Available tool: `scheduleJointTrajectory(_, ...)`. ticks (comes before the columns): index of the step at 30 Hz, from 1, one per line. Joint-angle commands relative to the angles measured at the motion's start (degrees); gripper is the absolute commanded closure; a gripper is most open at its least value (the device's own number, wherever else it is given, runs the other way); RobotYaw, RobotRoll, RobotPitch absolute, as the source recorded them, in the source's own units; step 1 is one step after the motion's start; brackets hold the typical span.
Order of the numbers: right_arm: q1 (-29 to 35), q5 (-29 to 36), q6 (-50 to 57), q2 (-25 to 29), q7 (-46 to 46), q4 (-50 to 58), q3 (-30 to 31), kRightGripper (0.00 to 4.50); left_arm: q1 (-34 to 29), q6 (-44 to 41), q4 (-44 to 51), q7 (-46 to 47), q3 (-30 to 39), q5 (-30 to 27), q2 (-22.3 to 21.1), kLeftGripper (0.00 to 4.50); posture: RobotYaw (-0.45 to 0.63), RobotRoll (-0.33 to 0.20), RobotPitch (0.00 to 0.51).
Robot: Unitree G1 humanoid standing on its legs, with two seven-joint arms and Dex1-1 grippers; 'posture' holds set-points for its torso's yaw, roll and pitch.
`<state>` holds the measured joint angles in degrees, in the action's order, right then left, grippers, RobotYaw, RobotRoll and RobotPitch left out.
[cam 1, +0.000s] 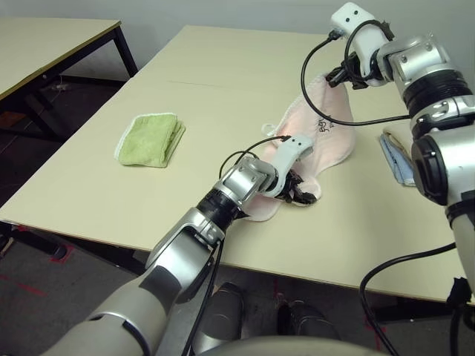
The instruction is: Fold the towel and set it aside.
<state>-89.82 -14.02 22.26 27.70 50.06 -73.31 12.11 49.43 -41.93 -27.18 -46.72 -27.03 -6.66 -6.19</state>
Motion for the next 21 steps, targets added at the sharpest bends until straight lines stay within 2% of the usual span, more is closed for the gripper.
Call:
scheduleJointTrajectory(1,0.8,-0.2,0.2,1.1,1.1,-0.3,-0.4,4.5,-1.3,-2.2,6.1,-2.7,1.8,-1.0,-3.3,3.74,0.26,0.0,0.108)
scheduleJointTrajectory(3,1.1,-0.2,0.5,1.6,1.6,-0.2,-0.4,4.5,-2.2,-4.7,10.5,-4.5,2.8,-2.5,-5.8,4.43,0.27,0.0,0.103)
scheduleJointTrajectory(4,1.3,-0.2,0.6,1.7,1.8,-0.1,-0.4,4.5,-2.6,-5.4,12.1,-5.1,3.0,-2.8,-7.0,4.47,0.27,0.0,0.102)
scheduleJointTrajectory(6,1.7,-0.2,0.7,2.0,2.1,0.0,-0.4,4.5,-3.4,-6.6,14.8,-5.6,4.0,-3.8,-8.9,4.47,0.27,0.0,0.102)
scheduleJointTrajectory(10,3.2,-0.2,1.5,3.2,5.9,0.7,0.1,4.5,-5.0,-13.1,23.9,-8.8,9.0,-10.2,-13.4,4.47,0.27,0.0,0.097)
scheduleJointTrajectory(12,4.0,-0.3,1.8,3.7,9.4,1.3,0.6,4.5,-5.1,-16.6,27.0,-10.0,10.5,-13.0,-15.4,4.47,0.26,0.0,0.097)
scheduleJointTrajectory(14,5.3,-0.7,1.9,4.7,14.3,2.3,1.7,4.5,-5.1,-21.5,30.6,-12.3,12.8,-17.2,-18.9,4.47,0.26,0.0,0.096)
scheduleJointTrajectory(16,6.9,-1.4,1.5,6.0,20.7,3.7,3.2,4.5,-5.0,-22.8,32.9,-15.6,14.0,-20.3,-23.1,4.47,0.26,0.0,0.097)
scheduleJointTrajectory(19,9.8,-1.5,1.5,8.0,29.6,7.4,5.4,4.5,-4.0,-21.5,30.5,-18.9,15.2,-21.4,-29.7,4.47,0.26,0.0,0.096)
scheduleJointTrajectory(21,11.0,-1.5,1.8,8.6,31.9,9.2,6.1,4.5,-3.2,-19.1,27.6,-19.6,15.4,-20.7,-31.8,4.47,0.26,0.0,0.095)
